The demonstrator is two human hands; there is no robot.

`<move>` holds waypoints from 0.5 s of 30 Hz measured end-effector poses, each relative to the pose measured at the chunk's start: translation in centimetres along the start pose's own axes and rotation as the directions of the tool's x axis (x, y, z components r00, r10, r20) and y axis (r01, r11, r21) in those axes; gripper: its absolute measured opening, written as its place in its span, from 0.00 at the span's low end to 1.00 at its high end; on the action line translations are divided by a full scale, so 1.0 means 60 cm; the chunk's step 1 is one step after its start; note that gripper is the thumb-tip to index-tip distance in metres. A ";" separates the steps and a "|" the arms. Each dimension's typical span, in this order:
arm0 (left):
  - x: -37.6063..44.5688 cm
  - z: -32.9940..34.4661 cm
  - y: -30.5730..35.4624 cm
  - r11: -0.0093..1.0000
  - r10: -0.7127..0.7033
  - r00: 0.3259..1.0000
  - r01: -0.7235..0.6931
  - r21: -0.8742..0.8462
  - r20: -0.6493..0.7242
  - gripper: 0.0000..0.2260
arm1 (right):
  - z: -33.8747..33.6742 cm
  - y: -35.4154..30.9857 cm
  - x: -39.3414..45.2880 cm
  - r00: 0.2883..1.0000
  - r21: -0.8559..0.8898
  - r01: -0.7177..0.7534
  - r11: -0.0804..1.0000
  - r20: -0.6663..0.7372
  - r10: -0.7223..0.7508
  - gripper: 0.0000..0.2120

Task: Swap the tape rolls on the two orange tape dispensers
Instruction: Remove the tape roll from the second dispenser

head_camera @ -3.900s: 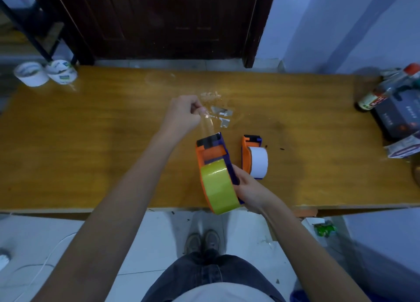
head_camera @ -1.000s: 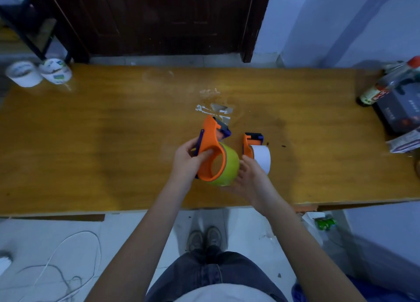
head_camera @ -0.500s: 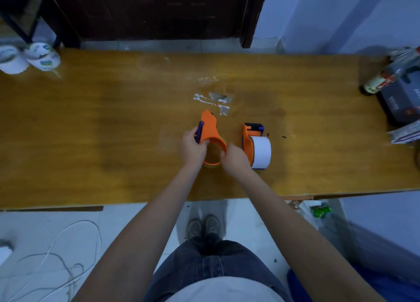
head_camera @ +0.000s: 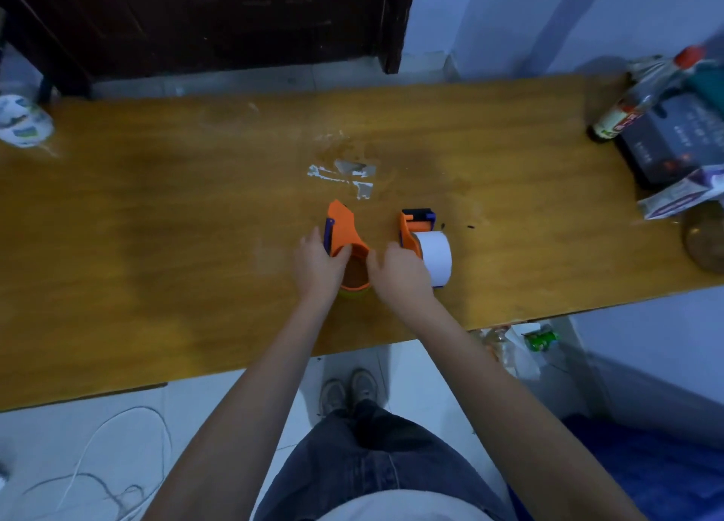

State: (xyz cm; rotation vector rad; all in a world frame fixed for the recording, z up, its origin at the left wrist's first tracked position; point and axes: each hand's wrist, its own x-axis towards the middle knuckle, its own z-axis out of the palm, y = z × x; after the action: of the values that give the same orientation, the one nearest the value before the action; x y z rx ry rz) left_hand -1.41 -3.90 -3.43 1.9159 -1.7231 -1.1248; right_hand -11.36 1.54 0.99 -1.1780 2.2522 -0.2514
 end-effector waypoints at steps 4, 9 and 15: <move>-0.033 -0.002 0.053 0.964 0.264 0.961 -0.259 0.063 -0.084 0.26 | -0.071 0.061 -0.027 0.941 0.192 -0.017 0.981 -0.328 0.080 0.11; -0.060 0.069 0.120 0.938 0.287 0.932 -0.320 0.135 0.219 0.35 | -0.067 0.174 0.043 0.938 0.519 -0.317 0.793 0.052 0.342 0.13; -0.066 0.142 0.152 0.944 0.080 0.968 -0.151 0.292 0.239 0.38 | -0.049 0.193 0.063 0.827 0.684 -0.555 0.474 0.512 0.230 0.23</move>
State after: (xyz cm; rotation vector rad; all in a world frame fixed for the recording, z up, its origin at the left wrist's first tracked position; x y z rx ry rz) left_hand -13.71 0.07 -1.16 1.8839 -2.2208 -1.1179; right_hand -22.70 5.07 -2.96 -0.1332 1.6516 -0.7328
